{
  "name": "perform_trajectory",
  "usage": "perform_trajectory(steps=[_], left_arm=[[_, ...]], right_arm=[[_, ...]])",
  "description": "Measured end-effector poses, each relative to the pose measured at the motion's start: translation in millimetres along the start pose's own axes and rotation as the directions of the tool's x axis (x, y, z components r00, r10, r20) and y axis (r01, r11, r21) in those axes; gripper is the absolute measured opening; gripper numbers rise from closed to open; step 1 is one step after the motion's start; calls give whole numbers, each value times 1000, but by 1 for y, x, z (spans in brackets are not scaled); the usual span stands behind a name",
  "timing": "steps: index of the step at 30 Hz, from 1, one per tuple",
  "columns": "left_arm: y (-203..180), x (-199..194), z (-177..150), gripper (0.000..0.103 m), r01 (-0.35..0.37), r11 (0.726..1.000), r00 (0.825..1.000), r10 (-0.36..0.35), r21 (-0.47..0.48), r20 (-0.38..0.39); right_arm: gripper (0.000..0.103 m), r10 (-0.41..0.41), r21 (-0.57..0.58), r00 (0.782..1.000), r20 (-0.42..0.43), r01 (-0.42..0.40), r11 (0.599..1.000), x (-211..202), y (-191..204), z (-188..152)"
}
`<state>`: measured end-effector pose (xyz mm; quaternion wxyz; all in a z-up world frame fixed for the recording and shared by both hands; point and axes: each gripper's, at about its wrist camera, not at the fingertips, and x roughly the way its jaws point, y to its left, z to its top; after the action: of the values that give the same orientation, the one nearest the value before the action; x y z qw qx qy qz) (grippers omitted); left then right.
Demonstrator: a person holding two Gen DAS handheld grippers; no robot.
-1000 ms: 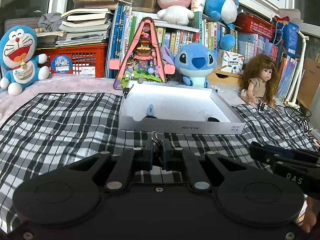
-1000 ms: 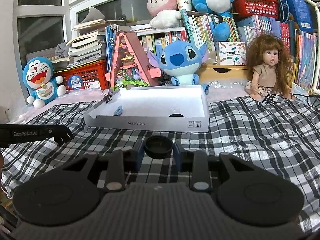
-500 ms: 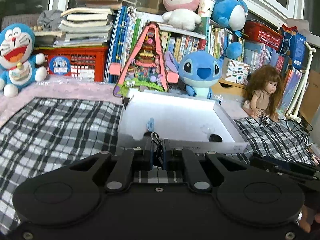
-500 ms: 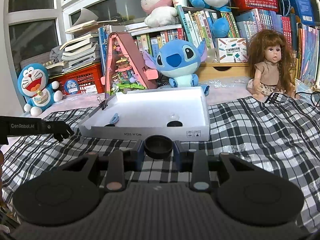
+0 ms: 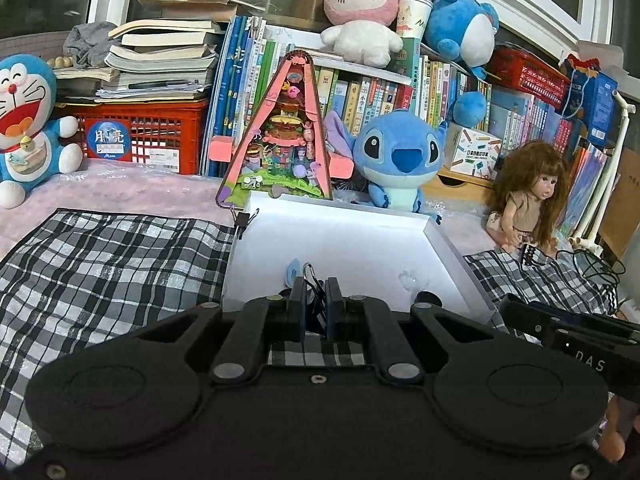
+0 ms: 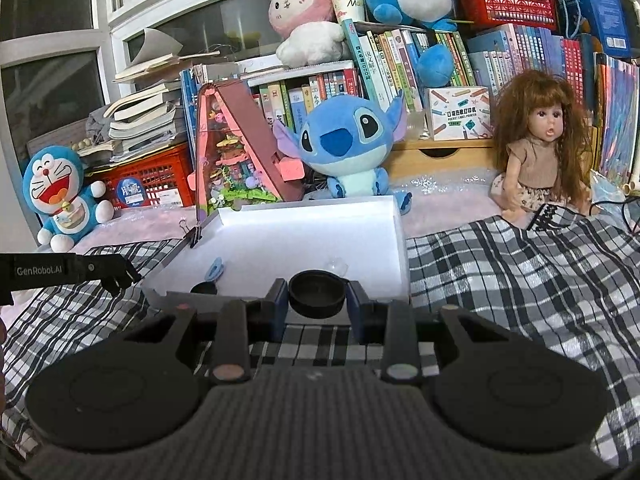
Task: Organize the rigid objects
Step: 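Carry the black lid and binder clip over the white box with both tools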
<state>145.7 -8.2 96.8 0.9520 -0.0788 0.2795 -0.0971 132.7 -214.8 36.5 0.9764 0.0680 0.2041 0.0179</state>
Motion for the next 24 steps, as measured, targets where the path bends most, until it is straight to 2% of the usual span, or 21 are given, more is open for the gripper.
perform_trajectory(steps=[7,24], left_arm=[[-4,11,8,8,-4,1000,1000,4,8,-13],[-11,54,38,7,45,999,996,-46,-13,-77]], right_arm=[[37,3,9,1000,-16,-3,1000,12,-2,11],[37,22,42,995,-94,-18,999,55,-9,35]])
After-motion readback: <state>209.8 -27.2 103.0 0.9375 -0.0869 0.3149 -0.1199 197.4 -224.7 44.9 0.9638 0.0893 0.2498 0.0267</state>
